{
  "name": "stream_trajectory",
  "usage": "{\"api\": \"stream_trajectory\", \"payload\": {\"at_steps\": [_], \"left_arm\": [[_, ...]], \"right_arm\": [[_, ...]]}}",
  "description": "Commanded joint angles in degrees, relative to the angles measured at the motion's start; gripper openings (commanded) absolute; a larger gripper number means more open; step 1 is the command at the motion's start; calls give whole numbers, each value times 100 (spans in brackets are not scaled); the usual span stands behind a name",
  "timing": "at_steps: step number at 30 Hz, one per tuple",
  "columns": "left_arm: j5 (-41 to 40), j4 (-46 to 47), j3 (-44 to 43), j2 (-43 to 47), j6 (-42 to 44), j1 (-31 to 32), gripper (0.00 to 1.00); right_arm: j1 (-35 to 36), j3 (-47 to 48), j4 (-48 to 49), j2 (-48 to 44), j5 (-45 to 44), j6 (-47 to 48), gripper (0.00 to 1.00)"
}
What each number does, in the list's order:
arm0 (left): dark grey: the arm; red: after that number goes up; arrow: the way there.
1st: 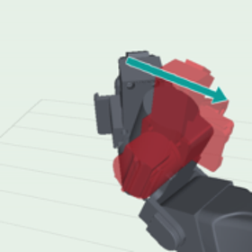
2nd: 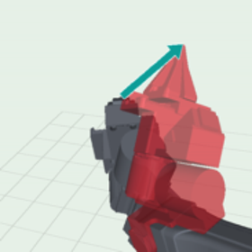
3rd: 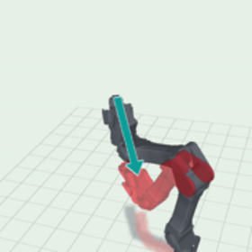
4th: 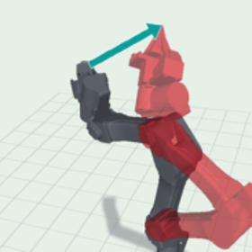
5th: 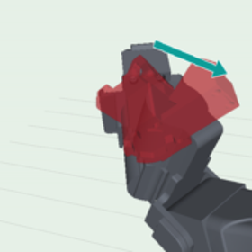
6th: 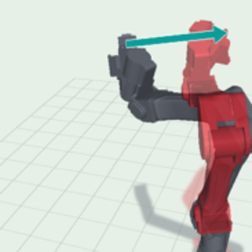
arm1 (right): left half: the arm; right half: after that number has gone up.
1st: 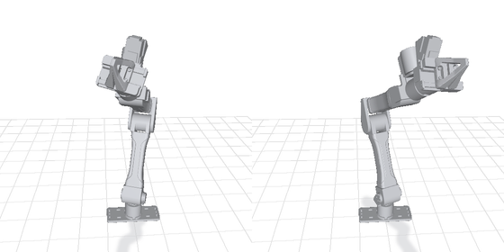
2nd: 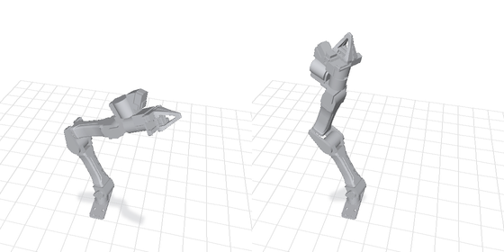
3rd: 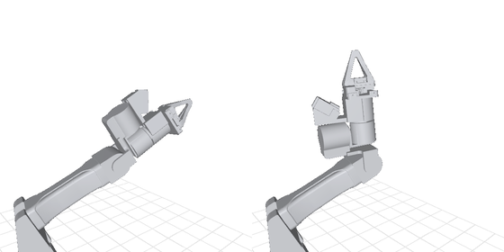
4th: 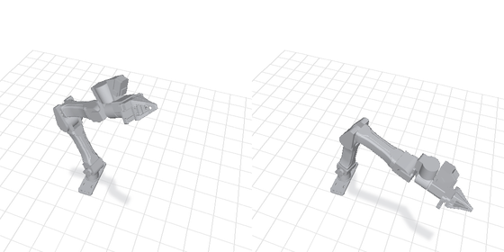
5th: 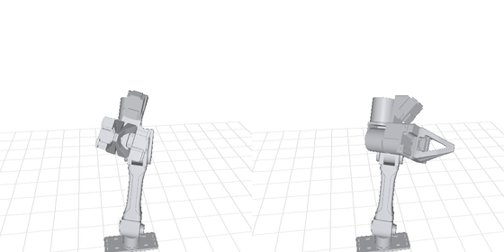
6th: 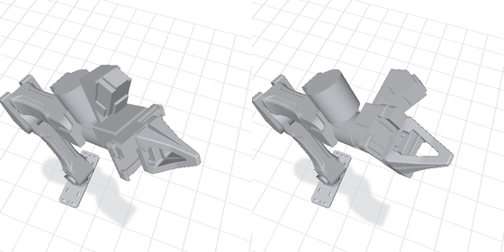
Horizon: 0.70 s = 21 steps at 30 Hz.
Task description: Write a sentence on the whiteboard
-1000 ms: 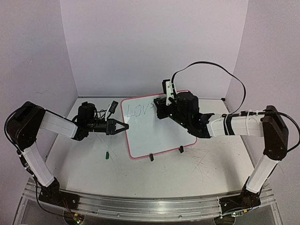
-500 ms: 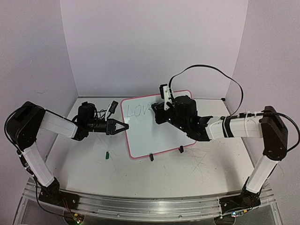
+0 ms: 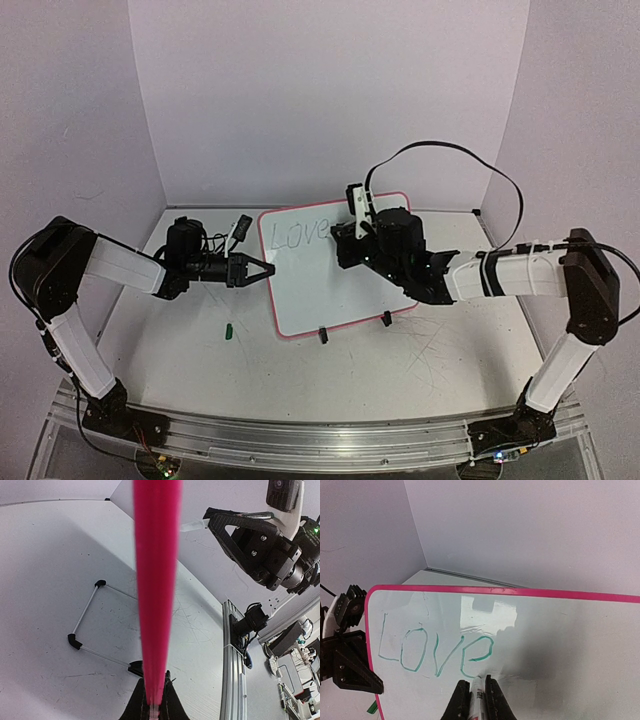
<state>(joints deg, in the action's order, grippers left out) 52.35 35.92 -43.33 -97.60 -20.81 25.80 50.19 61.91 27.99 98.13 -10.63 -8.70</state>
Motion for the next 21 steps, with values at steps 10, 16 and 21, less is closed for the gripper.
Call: {"api": "stream_trajectory", "payload": {"at_steps": [10,16,21], "left_arm": [[-84,28,-195,-14,196,-31,0],[-285,-56,-196,7,289,-23,0],[-763,-212,-137,139,448,-18,0]], "right_arm": [[-167,-399,242,-1185,1315,478,0],[-397,-710,225,-1542,1232,673,0],[-397,-605,-11,-1568,916,817,0]]}}
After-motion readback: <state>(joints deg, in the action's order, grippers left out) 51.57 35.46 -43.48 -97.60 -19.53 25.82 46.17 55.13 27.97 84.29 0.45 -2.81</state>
